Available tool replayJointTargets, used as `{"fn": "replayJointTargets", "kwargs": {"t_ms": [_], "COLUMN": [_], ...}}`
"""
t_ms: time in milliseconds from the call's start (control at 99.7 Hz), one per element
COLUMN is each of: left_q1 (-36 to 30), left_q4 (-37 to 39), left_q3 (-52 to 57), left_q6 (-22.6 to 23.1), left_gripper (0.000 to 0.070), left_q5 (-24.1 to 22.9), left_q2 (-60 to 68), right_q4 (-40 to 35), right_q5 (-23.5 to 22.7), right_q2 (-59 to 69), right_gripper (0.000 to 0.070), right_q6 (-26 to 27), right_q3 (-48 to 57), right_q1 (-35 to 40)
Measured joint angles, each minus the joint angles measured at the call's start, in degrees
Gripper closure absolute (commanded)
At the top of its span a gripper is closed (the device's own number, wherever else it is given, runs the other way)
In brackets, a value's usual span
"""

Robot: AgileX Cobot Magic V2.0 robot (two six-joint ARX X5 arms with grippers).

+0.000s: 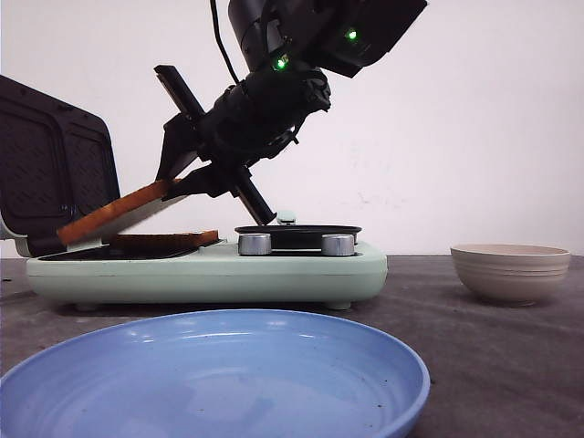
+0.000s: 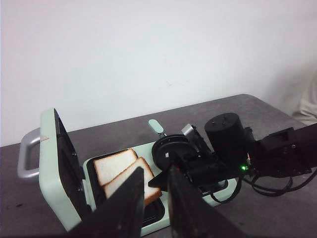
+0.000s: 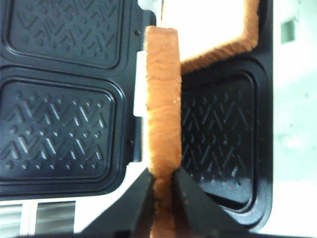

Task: Make breakfast with bread and shrimp
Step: 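Lay the bread on the second press plate, open right gripper, withdraw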

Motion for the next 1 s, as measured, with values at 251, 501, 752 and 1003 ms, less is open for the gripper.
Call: {"fn": "replayJointTargets", "kwargs": {"t_ms": [251, 501, 752, 1003], "left_q1": [-0.7, -1.2, -1.5, -2.1], "left_q4": [0.0, 0.0, 0.0, 0.0], "left_q3": [0.0, 0.0, 0.0, 0.0], "left_q6": [0.0, 0.0, 0.0, 0.0], "left_gripper": [0.0697, 0.0697, 0.0697, 0.0697], "left_q5": [0.0, 0.0, 0.0, 0.0], "left_q2": [0.0, 0.0, 0.0, 0.0], "right_q4": [0.6, 2.5, 2.4, 2.5], "right_q5": [0.2, 0.2, 0.2, 0.2], "right_q2": [0.0, 0.0, 0.0, 0.6], "right_gripper": [0.0700, 0.0700, 0.0700, 0.0700], "right_q6": [2.3, 2.7, 3.0, 3.3], "right_q3": [0.0, 0.0, 0.0, 0.0], "right_q1": [0.3, 0.9, 0.9, 0.9]}}
